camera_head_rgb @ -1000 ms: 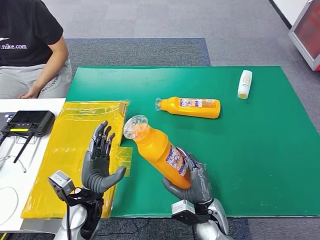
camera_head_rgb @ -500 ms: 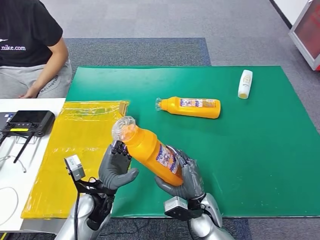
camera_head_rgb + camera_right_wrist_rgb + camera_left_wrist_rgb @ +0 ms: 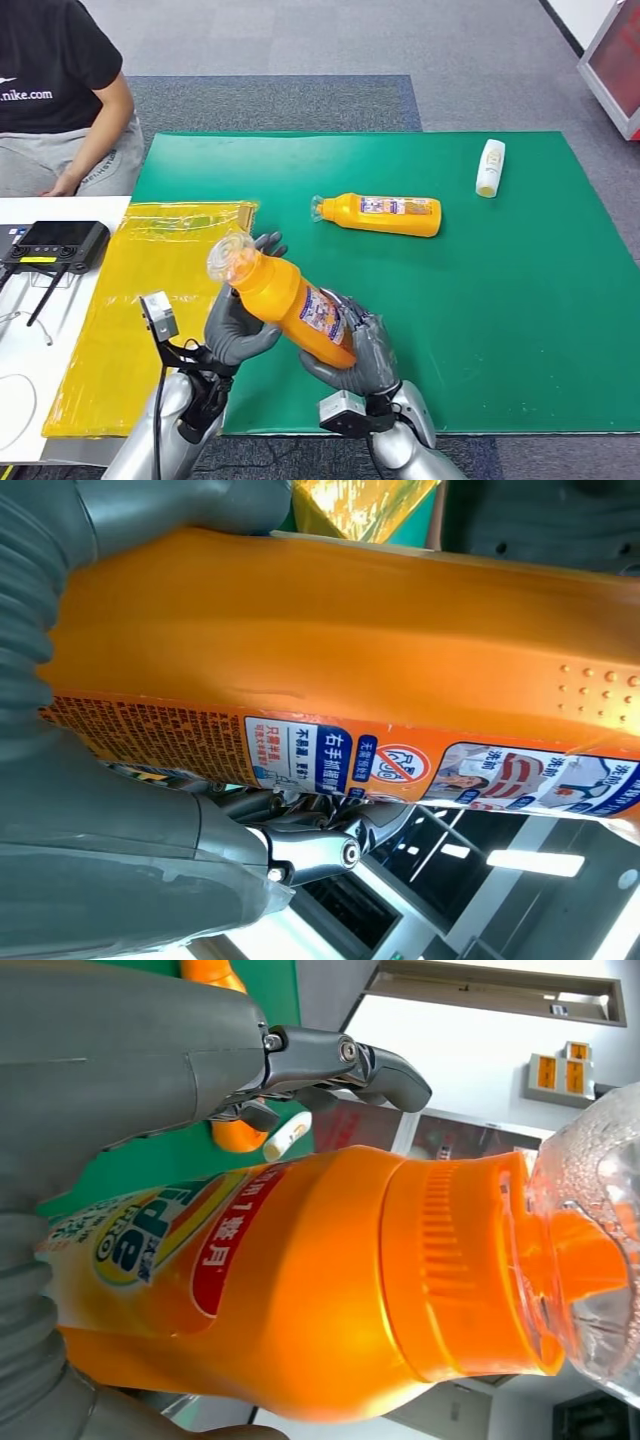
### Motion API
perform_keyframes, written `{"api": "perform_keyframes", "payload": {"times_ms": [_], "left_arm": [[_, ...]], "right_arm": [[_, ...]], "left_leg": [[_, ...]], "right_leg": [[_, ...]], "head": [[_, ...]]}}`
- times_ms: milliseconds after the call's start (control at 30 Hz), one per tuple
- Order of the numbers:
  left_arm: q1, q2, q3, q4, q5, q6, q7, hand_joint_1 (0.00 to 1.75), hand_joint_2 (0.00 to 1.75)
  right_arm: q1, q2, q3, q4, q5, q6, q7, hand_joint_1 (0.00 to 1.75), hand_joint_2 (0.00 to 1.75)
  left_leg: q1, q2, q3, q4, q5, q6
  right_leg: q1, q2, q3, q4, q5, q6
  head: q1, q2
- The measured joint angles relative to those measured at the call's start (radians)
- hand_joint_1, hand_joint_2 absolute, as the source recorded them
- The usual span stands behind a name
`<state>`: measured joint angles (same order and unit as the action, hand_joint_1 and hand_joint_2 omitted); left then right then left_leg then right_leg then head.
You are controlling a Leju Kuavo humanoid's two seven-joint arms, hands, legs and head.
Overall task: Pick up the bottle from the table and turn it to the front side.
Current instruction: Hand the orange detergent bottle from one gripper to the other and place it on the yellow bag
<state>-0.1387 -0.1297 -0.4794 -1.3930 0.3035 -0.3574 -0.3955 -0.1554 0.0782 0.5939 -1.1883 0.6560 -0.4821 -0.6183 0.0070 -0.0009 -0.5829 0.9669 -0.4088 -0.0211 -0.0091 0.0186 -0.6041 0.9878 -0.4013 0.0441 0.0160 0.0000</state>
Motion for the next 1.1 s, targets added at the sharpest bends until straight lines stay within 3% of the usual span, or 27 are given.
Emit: {"api": "perform_keyframes", "payload": {"times_ms": [567,600,667,733,800,833,967,1000,1100], "left_arm": [[-0.065,0.009,-0.039,0.044,-0.016,-0.012,0.013,0.0,1.75],[-0.069,0.01,-0.042,0.047,-0.018,-0.015,0.013,0.06,1.75],[-0.077,0.013,-0.047,0.052,-0.023,-0.02,0.016,0.57,1.75],[-0.083,0.015,-0.049,0.056,-0.028,-0.022,0.018,1.39,1.75],[-0.089,0.018,-0.054,0.062,-0.03,-0.022,0.019,1.75,1.75],[-0.092,0.018,-0.057,0.064,-0.03,-0.023,0.019,1.75,1.75],[-0.103,0.02,-0.063,0.072,-0.032,-0.029,0.017,1.75,1.75],[-0.106,0.02,-0.063,0.074,-0.034,-0.03,0.017,1.75,1.75],[-0.11,0.021,-0.063,0.077,-0.044,-0.026,0.013,1.75,1.75]], "right_arm": [[-0.028,0.016,0.029,0.024,-0.01,-0.015,-0.012,1.5,1.75],[-0.031,0.016,0.031,0.026,-0.01,-0.015,-0.012,1.45,1.75],[-0.035,0.018,0.033,0.029,-0.01,-0.016,-0.012,1.4,1.75],[-0.036,0.02,0.034,0.032,-0.011,-0.018,-0.012,1.38,1.75],[-0.036,0.02,0.034,0.034,-0.012,-0.021,-0.012,1.26,1.75],[-0.036,0.021,0.034,0.034,-0.012,-0.023,-0.012,1.16,1.75],[-0.037,0.021,0.034,0.034,-0.013,-0.025,-0.012,0.1,1.75],[-0.037,0.021,0.035,0.034,-0.014,-0.026,-0.011,0.0,1.75],[-0.036,0.023,0.036,0.034,-0.018,-0.036,-0.011,0.0,1.75]], "left_leg": [[0.0,0.0,0.0,0.0,0.0,0.0],[0.0,0.0,0.0,0.0,0.0,0.0],[0.0,0.0,0.0,0.0,0.0,0.0],[0.0,0.0,0.0,0.0,0.0,0.0],[0.0,0.0,0.0,0.0,0.0,0.0],[0.0,0.0,0.0,0.0,0.0,0.0],[0.0,0.0,0.0,0.0,0.0,0.0],[0.0,0.0,0.0,0.0,0.0,0.0],[0.0,0.0,0.0,0.0,0.0,0.0]], "right_leg": [[0.0,0.0,0.0,0.0,0.0,0.0],[0.0,0.0,0.0,0.0,0.0,0.0],[0.0,0.0,0.0,0.0,0.0,0.0],[0.0,0.0,0.0,0.0,0.0,0.0],[0.0,0.0,-0.001,0.0,0.0,0.0],[0.0,0.0,-0.001,0.0,0.0,0.0],[0.0,0.0,0.0,0.0,0.0,0.0],[0.0,0.0,0.0,0.0,0.0,0.0],[0.0,0.0,-0.001,0.0,0.0,0.0]], "head": [[0.0,0.0],[0.0,0.0],[0.0,0.0],[0.0,0.0],[0.0,0.0],[0.0,0.0],[0.0,0.0],[0.0,0.0],[0.0,0.0]]}}
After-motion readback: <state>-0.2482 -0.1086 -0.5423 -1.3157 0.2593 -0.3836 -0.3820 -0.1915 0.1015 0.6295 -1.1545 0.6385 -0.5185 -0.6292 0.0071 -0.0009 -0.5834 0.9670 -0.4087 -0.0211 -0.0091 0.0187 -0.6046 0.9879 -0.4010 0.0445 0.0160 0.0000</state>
